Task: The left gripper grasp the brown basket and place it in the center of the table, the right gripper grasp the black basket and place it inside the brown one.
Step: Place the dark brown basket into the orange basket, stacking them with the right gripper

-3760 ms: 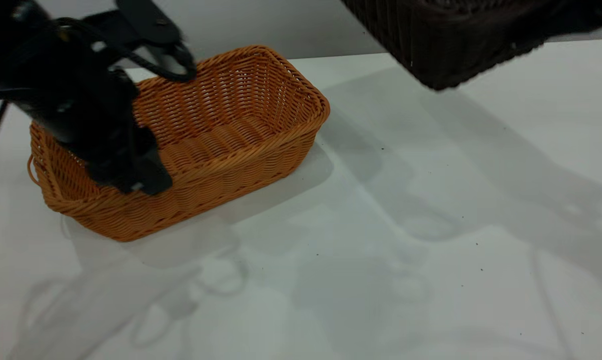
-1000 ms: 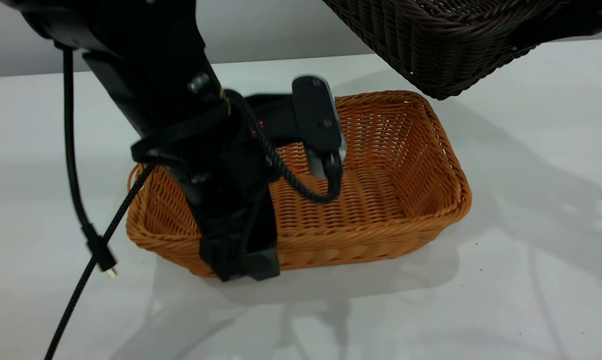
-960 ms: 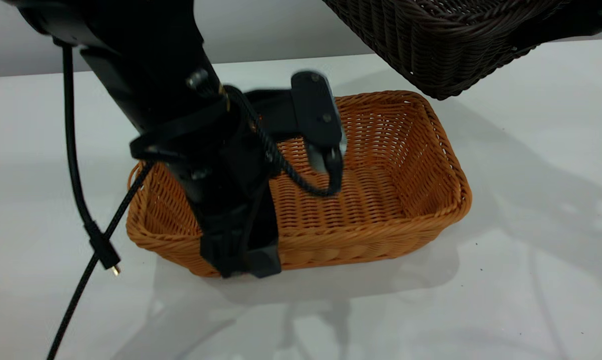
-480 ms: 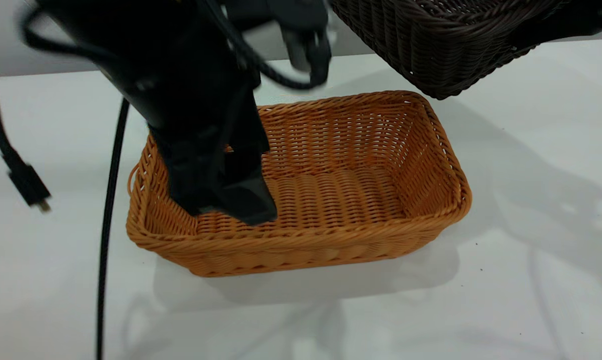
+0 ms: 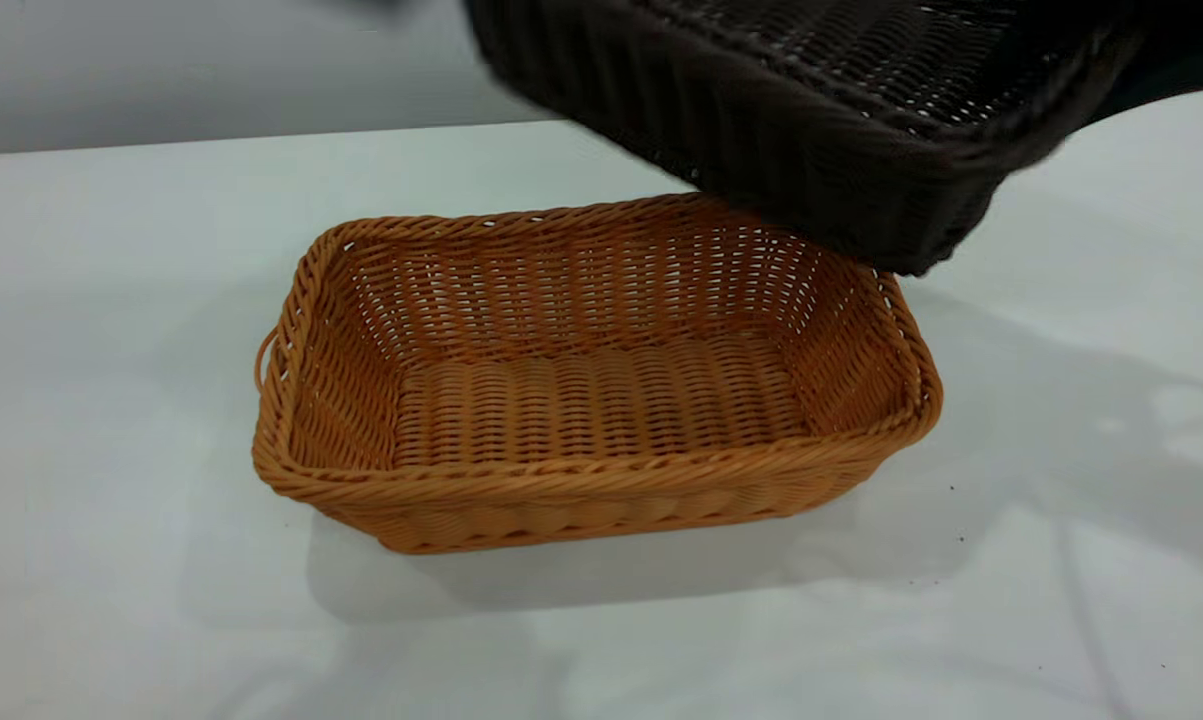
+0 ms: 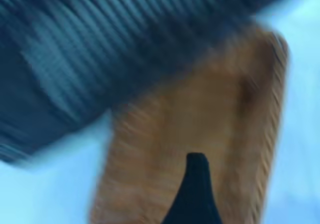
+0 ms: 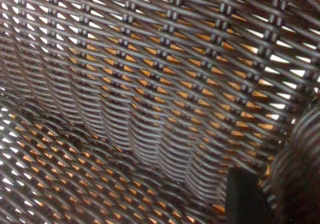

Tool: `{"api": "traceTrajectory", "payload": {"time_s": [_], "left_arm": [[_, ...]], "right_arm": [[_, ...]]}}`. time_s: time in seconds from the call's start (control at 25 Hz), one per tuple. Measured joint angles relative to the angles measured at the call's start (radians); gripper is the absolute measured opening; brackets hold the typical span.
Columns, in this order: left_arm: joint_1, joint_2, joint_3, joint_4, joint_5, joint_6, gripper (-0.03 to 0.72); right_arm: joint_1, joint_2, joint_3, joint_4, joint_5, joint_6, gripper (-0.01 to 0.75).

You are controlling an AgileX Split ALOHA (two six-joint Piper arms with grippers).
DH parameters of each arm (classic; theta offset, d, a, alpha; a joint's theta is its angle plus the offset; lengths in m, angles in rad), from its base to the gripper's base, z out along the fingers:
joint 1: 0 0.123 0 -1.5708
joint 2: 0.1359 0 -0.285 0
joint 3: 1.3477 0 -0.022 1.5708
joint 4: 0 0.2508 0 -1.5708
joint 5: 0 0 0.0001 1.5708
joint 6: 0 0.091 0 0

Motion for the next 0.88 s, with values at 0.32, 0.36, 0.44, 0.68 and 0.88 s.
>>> {"api": "traceTrajectory", "payload": {"time_s": [0.32,0.36,0.44,0.68,0.88], "left_arm": [[0.0,-0.142,-0.13,0.019,-0.126,-0.182,0.542],[0.0,-0.14,-0.134,0.019,-0.116,-0.182,0.542],[0.0,-0.137,-0.133,0.019,-0.104,-0.182,0.542],[0.0,-0.137,-0.133,0.019,-0.106,-0.182,0.542],[0.0,-0.134,-0.133,0.019,-0.085,-0.182,0.542]], "right_arm": [[0.002,0.057,-0.156,-0.023,0.22,-0.164,0.244],[0.002,0.073,-0.175,-0.032,0.258,-0.189,0.244],[0.003,0.104,-0.221,-0.039,0.321,-0.233,0.244],[0.018,0.196,-0.297,-0.028,0.432,-0.31,0.244],[0.071,0.26,-0.321,-0.048,0.463,-0.334,0.244]]}}
